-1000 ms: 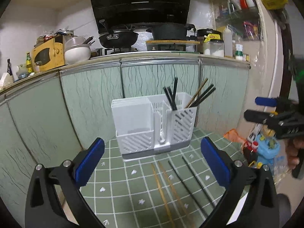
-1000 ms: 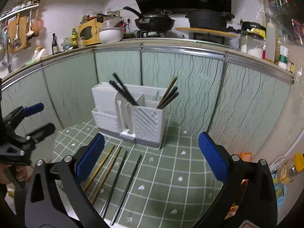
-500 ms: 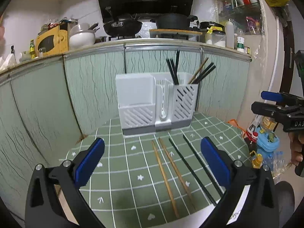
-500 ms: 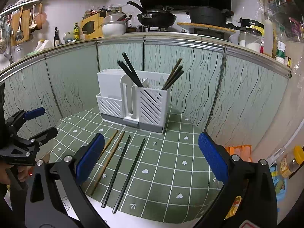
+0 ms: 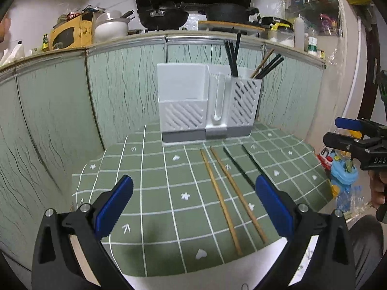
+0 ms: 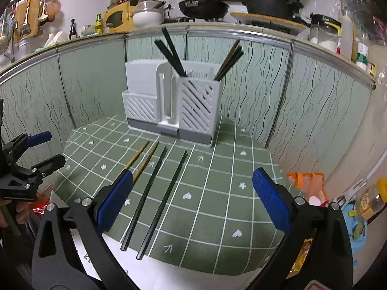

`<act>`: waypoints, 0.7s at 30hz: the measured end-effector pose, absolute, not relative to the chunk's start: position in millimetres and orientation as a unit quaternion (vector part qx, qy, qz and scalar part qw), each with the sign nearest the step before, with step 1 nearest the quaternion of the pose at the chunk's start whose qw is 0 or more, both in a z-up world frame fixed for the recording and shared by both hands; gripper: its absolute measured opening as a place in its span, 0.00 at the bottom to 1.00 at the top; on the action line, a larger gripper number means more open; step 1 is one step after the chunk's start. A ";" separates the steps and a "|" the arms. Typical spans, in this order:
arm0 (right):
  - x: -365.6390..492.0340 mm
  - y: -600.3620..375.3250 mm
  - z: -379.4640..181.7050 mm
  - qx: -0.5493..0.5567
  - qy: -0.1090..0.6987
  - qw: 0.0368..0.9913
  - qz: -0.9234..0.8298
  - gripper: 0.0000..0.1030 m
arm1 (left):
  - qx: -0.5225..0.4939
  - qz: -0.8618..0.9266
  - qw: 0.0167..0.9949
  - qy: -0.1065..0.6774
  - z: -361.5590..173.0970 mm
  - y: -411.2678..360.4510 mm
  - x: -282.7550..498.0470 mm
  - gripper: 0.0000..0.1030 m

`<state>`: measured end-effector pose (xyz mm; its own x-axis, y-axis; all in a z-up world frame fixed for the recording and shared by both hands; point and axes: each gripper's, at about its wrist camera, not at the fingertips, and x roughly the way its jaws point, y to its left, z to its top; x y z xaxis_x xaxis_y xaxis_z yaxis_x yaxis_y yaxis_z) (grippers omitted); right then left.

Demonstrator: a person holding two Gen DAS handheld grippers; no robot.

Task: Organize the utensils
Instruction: 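Move both open tools down to the remaining chopsticks on the mat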

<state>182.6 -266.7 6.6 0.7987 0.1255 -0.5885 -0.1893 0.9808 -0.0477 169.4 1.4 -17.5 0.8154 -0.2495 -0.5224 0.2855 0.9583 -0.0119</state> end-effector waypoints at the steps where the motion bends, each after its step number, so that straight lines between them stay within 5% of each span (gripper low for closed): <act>1: 182.3 -266.3 3.5 -0.052 0.308 0.946 0.084 0.92 | 0.036 -0.140 0.952 0.271 -20.5 0.9 168.9 0.95; 21: 181.0 -254.9 -55.7 -0.044 0.346 0.932 0.100 0.92 | 0.064 -0.147 0.940 0.302 -69.6 -17.2 161.9 0.95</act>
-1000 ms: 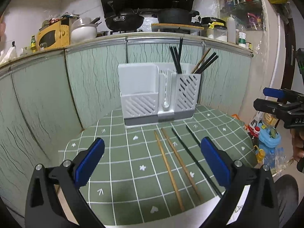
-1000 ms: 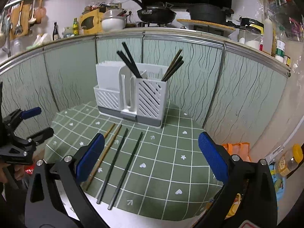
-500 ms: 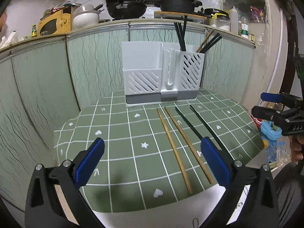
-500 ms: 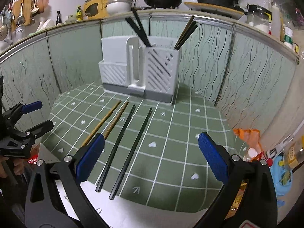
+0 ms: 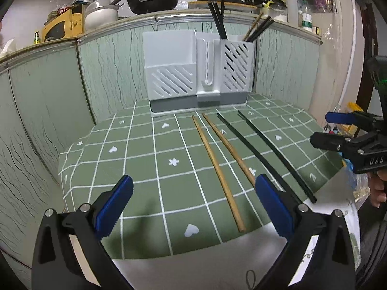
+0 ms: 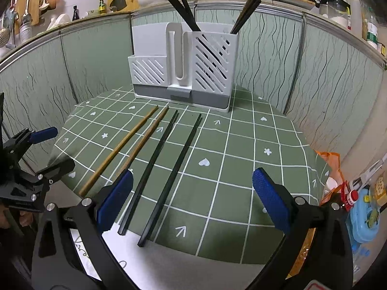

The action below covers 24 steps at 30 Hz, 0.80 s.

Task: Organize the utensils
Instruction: 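Move both open tools down to the remaining chopsticks on the mat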

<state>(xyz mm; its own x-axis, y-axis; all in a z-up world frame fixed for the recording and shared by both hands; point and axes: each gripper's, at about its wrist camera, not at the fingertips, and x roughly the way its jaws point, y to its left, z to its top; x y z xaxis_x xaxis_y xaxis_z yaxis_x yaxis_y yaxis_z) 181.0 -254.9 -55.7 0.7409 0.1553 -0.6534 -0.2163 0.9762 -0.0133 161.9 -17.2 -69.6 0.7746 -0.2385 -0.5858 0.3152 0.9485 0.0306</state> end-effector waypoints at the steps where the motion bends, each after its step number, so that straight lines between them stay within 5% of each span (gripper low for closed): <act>1: 181.4 -254.7 -58.0 -0.045 0.347 0.932 0.099 0.92 | 0.064 -0.147 0.939 0.304 -72.1 -18.1 161.8 0.95; 24: 181.9 -247.1 -103.6 -0.067 0.380 0.918 0.092 0.76 | 0.082 -0.134 0.933 0.324 -95.3 -32.6 167.8 0.94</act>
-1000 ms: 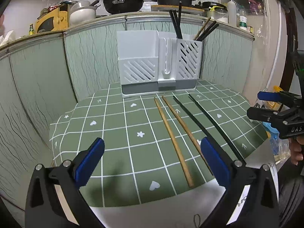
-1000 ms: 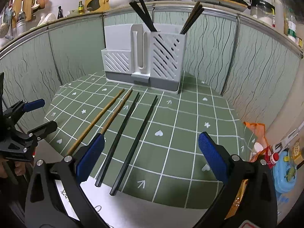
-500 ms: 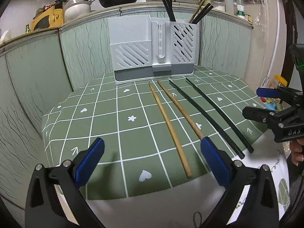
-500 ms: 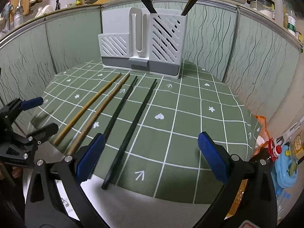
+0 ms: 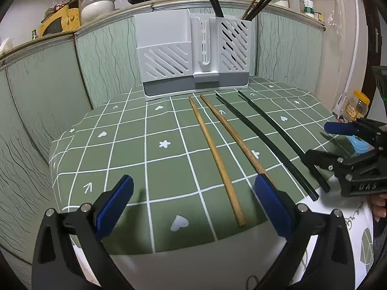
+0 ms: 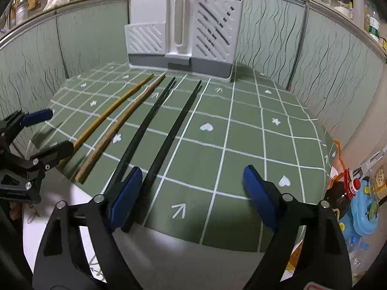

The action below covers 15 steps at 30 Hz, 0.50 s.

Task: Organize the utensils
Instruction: 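Move both open tools down to the remaining chopsticks on the mat, then close the left tool on a wooden chopstick while the right tool closes on a black one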

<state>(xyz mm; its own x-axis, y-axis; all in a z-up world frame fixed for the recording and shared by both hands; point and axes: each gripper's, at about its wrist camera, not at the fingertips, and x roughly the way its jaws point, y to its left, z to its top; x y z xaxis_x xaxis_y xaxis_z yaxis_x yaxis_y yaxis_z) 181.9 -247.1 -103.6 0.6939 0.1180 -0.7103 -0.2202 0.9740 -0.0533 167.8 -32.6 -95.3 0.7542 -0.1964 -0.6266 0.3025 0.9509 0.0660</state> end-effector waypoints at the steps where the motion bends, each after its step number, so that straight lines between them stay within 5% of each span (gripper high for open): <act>1: 182.2 -246.3 -104.0 -0.067 0.380 0.918 0.094 0.75 | 0.084 -0.134 0.932 0.325 -96.2 -33.9 168.5 0.94; 15: 176.8 -233.5 -109.1 -0.076 0.379 0.916 0.106 0.50 | 0.096 -0.154 0.920 0.346 -106.7 -48.0 171.5 0.40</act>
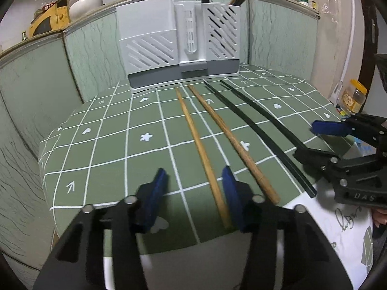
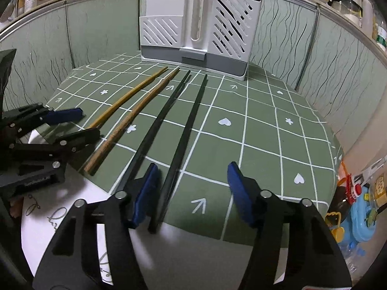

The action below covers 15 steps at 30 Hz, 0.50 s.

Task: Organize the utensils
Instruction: 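Close the left tool on a wooden chopstick while the right tool closes on a black one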

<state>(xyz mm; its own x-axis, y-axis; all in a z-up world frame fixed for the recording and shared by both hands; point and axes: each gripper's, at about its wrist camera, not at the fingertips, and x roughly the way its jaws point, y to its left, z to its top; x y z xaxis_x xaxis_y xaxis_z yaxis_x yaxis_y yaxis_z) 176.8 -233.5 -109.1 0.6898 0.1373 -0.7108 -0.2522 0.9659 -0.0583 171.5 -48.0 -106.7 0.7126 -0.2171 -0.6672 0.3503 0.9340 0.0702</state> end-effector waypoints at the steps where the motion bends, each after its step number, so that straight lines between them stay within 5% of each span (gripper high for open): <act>1: 176.3 -233.6 -109.2 -0.074 0.379 0.917 0.104 0.47 | 0.095 -0.157 0.920 0.347 -106.7 -48.4 171.2 0.34; 9: 175.1 -242.0 -109.3 -0.030 0.387 0.916 0.101 0.24 | 0.080 -0.141 0.924 0.346 -106.8 -43.4 171.4 0.06; 12: 175.6 -243.3 -108.9 -0.014 0.391 0.915 0.101 0.07 | 0.073 -0.139 0.925 0.346 -107.6 -41.8 172.2 0.06; 15: 174.6 -243.8 -108.8 -0.007 0.391 0.916 0.094 0.06 | 0.065 -0.137 0.926 0.346 -108.0 -40.5 172.6 0.06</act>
<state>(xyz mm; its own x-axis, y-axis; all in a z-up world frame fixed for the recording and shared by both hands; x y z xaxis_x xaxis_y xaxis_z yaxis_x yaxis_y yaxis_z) 174.6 -243.8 -108.8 0.6767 0.1667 -0.7171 -0.1778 0.9822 0.0605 172.6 -40.5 -108.0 0.7223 -0.2091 -0.6592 0.2991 0.9539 0.0253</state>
